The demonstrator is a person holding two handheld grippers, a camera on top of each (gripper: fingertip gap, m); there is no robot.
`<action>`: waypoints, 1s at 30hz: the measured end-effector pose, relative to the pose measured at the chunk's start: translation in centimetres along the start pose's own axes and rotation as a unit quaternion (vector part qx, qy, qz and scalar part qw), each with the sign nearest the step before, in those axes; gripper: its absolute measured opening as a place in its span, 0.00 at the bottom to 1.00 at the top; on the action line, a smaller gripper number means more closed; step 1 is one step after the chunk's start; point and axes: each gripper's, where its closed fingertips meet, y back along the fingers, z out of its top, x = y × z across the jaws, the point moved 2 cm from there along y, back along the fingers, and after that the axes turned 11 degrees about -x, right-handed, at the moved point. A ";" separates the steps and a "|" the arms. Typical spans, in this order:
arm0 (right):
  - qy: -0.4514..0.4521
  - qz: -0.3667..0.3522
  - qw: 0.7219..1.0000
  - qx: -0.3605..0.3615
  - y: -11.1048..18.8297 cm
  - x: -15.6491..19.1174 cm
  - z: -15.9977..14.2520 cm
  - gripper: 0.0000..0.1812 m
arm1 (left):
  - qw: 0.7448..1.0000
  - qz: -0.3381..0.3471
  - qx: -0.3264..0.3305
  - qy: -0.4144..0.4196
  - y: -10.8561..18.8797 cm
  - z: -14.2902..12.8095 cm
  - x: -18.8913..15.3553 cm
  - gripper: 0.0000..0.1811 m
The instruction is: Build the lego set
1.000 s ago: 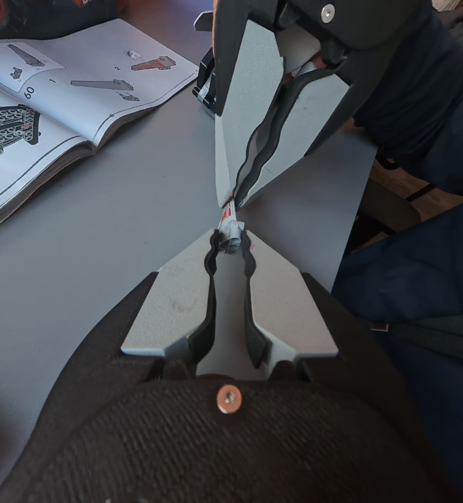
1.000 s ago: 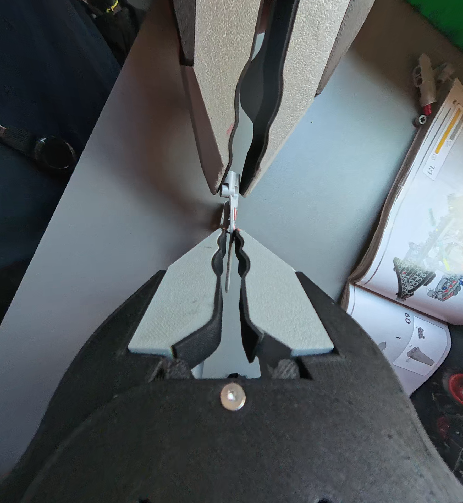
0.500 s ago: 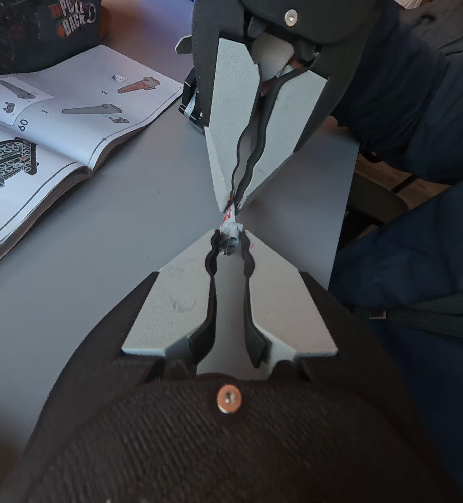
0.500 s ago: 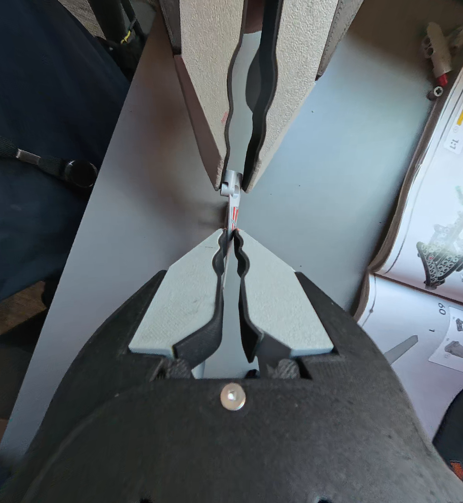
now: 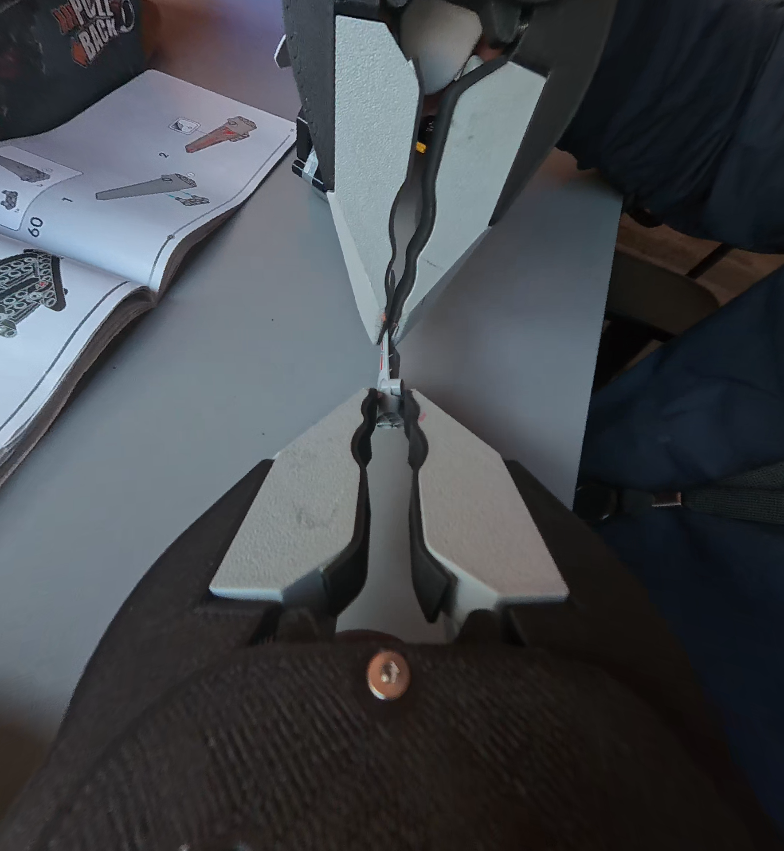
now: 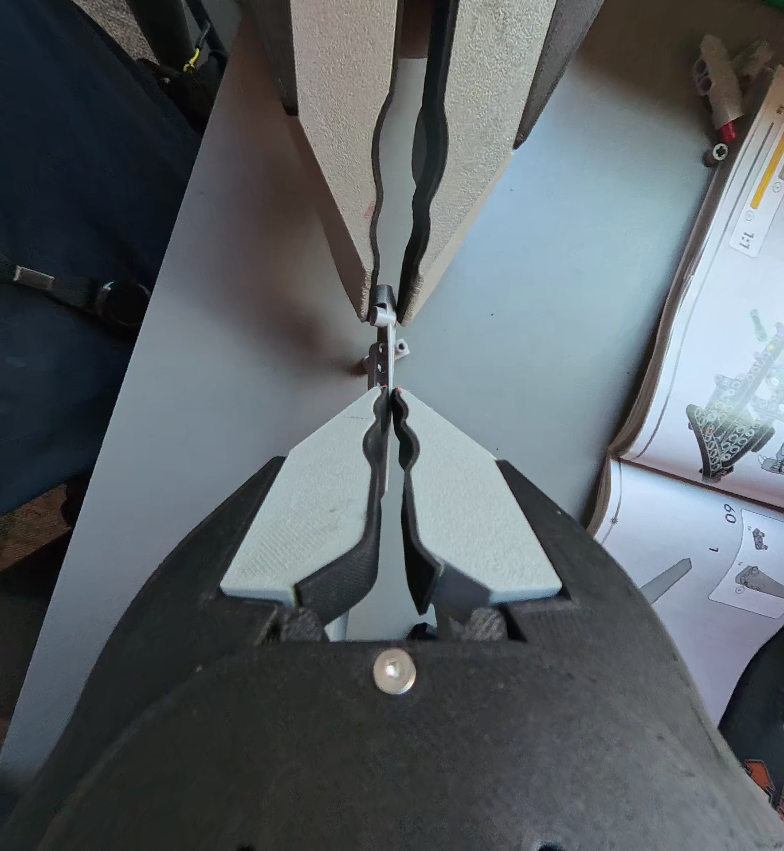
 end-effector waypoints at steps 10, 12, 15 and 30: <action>-0.012 -0.052 0.998 -0.017 -0.1 0.2 0.5 0.00 | 0.989 -0.068 0.001 -0.132 0.6 2.5 -0.2 0.03; -0.011 -0.075 0.997 -0.019 0.1 0.2 0.5 0.00 | 0.987 -0.080 -0.005 -0.142 0.4 3.0 -0.3 0.03; -0.017 -0.095 0.995 -0.037 0.8 0.2 0.7 0.05 | 0.983 -0.106 -0.022 -0.149 0.6 3.5 -0.6 0.03; -0.123 -0.059 0.988 -0.075 1.3 0.9 0.6 0.01 | 0.987 -0.110 -0.020 -0.118 1.0 2.6 0.4 0.10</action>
